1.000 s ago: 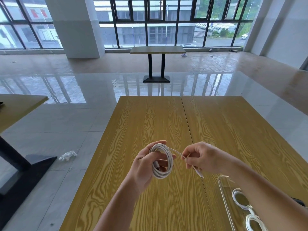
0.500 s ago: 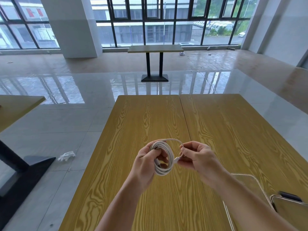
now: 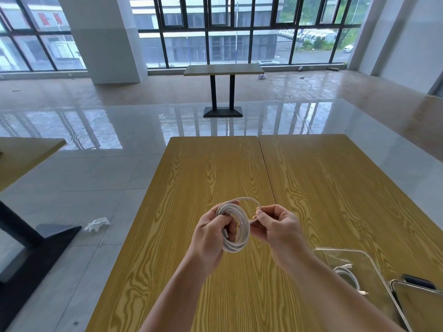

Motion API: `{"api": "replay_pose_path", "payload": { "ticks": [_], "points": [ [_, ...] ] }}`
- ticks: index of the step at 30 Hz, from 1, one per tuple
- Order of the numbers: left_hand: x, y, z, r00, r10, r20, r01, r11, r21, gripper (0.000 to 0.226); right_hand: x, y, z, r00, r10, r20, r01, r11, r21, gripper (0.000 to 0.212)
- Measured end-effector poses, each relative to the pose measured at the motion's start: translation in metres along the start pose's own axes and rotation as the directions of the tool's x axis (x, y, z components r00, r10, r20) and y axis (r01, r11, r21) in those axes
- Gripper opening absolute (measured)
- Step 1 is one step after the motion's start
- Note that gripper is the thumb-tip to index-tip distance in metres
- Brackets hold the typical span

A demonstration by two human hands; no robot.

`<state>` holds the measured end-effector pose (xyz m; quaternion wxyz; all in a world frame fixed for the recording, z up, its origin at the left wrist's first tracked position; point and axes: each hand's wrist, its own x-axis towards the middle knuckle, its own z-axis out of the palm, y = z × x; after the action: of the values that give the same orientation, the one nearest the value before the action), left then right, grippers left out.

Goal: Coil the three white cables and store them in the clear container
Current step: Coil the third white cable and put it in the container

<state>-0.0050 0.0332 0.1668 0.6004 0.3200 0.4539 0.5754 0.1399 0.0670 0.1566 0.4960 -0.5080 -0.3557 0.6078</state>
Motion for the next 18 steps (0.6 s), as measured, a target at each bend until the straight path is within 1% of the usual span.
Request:
{"api": "replay_pose_path", "payload": {
  "ticks": [7,11,15,18],
  "points": [
    [-0.0016,0.0011,0.0016,1.0,-0.03,-0.007,0.03,0.997,-0.07,0.037,0.0029,0.0016,0.0034,1.0,-0.027,-0.008,0.027,1.0,0.013,0.011],
    [-0.0013,0.0017,0.001,0.999,-0.052,0.012,0.053,0.991,-0.12,0.037,0.0054,0.0004,-0.0014,0.996,-0.085,-0.01,0.084,0.995,-0.047,0.011],
    [-0.0016,0.0027,0.0028,0.998,-0.051,0.03,0.055,0.99,-0.13,0.035,0.0074,-0.0011,-0.0024,0.991,-0.129,-0.02,0.127,0.989,-0.076,0.009],
    [-0.0011,0.0041,0.0046,0.998,-0.039,0.04,0.044,0.99,-0.135,0.034,0.0054,-0.0021,-0.0012,0.997,-0.067,0.022,0.068,0.998,-0.016,0.01]
  ]
}}
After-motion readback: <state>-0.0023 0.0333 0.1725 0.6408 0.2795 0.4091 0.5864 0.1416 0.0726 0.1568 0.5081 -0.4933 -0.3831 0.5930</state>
